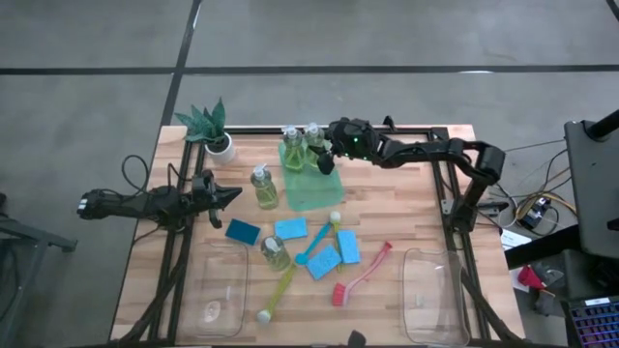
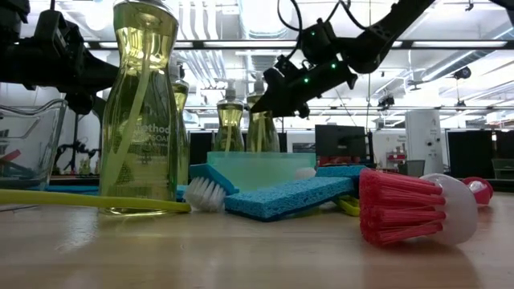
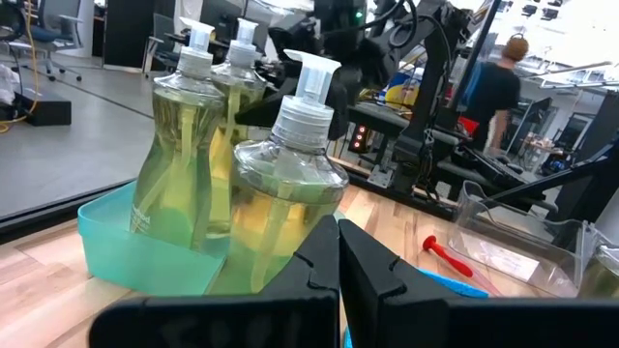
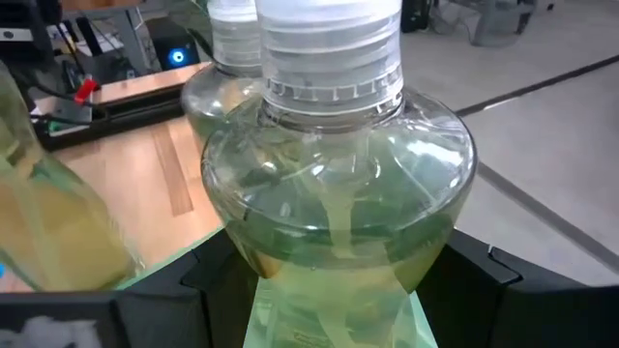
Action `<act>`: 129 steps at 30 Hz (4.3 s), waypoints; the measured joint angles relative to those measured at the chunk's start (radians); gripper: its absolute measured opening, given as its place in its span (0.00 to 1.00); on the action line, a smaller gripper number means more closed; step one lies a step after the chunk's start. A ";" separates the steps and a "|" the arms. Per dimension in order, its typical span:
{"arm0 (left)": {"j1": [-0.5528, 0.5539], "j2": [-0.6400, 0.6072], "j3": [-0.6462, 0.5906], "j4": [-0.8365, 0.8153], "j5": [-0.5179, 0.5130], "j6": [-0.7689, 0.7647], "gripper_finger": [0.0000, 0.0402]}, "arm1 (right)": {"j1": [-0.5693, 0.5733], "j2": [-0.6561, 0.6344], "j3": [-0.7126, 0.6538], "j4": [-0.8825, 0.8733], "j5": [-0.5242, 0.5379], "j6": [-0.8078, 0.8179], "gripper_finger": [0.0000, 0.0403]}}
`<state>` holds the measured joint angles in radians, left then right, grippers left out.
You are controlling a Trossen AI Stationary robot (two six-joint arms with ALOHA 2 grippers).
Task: Pick & Place Kitchen Sink Supplies
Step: Put the green soap dispenser into the green bin
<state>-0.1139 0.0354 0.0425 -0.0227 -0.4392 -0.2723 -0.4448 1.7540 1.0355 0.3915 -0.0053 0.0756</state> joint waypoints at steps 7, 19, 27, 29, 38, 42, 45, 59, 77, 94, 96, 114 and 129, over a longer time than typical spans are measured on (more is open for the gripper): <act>0.000 0.000 0.000 0.000 0.000 0.000 0.00 | -0.020 0.030 -0.008 0.026 0.008 0.014 0.57; 0.000 0.000 0.000 0.000 0.000 0.000 0.00 | -0.020 0.020 -0.009 0.014 0.005 0.017 0.71; 0.000 0.000 0.000 0.000 0.000 0.000 0.00 | -0.020 -0.052 -0.009 -0.023 0.005 -0.009 0.79; 0.000 0.000 0.000 0.000 0.000 0.000 0.00 | -0.020 -0.083 -0.009 -0.049 0.005 -0.015 0.80; 0.000 0.000 0.000 0.000 0.000 0.000 0.00 | 0.010 -0.249 -0.008 -0.195 -0.031 0.036 0.79; 0.000 0.000 0.000 0.000 0.000 0.000 0.00 | 0.045 -0.325 -0.008 -0.274 -0.048 0.068 0.77; 0.000 0.000 0.000 0.000 0.000 0.000 0.00 | 0.077 -0.380 -0.008 -0.355 -0.049 0.080 0.76; 0.000 0.000 0.000 0.000 0.000 0.000 0.00 | 0.222 -0.566 -0.009 -0.472 -0.075 0.201 0.57; 0.000 0.002 0.000 0.044 -0.034 -0.077 0.00 | 0.259 -0.573 -0.009 -0.469 -0.027 0.548 0.03; 0.001 0.001 0.000 0.118 -0.095 -0.367 0.11 | 0.257 -0.573 -0.009 -0.460 0.062 0.597 0.02; 0.001 0.001 0.000 0.118 -0.095 -0.336 0.18 | 0.257 -0.573 -0.009 -0.460 0.062 0.603 0.02; 0.001 0.007 0.002 -0.003 -0.103 -0.123 0.81 | 0.257 -0.573 -0.009 -0.462 0.088 0.632 0.02; 0.003 0.106 0.001 0.001 -0.094 0.010 0.82 | 0.257 -0.572 -0.009 -0.462 0.107 0.682 0.02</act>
<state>-0.1112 0.1418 0.0433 -0.0219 -0.5336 -0.2626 -0.1875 1.1819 1.0264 -0.0708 0.1018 0.7578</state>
